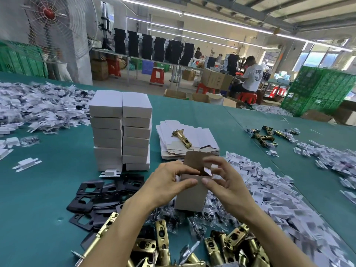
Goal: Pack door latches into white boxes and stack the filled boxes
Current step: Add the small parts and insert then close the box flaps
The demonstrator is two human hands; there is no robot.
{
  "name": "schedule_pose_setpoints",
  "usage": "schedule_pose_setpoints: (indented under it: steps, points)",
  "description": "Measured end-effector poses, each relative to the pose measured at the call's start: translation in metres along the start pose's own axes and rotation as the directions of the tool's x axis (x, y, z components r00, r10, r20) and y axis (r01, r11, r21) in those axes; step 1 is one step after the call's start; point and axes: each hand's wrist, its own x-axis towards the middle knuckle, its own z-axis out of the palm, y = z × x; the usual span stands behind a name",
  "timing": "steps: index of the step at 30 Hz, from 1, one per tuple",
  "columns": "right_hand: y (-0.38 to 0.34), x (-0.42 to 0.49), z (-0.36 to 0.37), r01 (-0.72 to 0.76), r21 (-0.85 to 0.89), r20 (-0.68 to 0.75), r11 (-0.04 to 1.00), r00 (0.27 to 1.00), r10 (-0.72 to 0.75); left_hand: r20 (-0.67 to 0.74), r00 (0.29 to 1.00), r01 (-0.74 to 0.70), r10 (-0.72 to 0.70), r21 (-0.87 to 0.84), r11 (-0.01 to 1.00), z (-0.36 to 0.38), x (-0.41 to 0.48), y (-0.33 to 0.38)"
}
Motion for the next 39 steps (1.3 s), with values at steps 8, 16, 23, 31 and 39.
schedule_pose_setpoints:
  steps: [8, 16, 23, 31, 39]
  points:
    - [-0.002, 0.0, -0.001, 0.022, 0.111, -0.126, 0.994, 0.992, -0.008, -0.167, 0.985, -0.071, 0.041, -0.18, 0.981, 0.001, -0.002, 0.005]
    - [-0.005, -0.002, -0.002, 0.041, 0.082, -0.129, 0.996, 0.991, -0.03, -0.224, 0.974, -0.055, -0.012, -0.292, 0.955, 0.0, -0.005, 0.004]
    - [0.001, -0.003, -0.002, 0.059, -0.01, -0.134, 0.998, 0.989, -0.06, -0.246, 0.969, -0.039, -0.013, -0.203, 0.979, -0.002, -0.001, 0.008]
    - [-0.003, 0.007, -0.005, -0.016, 0.015, -0.15, 1.0, 0.989, 0.018, -0.27, 0.952, -0.154, 0.143, -0.021, 0.988, -0.001, 0.0, 0.01]
    - [-0.003, 0.005, -0.008, 0.064, -0.086, -0.096, 0.994, 0.993, -0.072, -0.195, 0.978, -0.107, 0.079, -0.134, 0.985, -0.007, -0.003, 0.006]
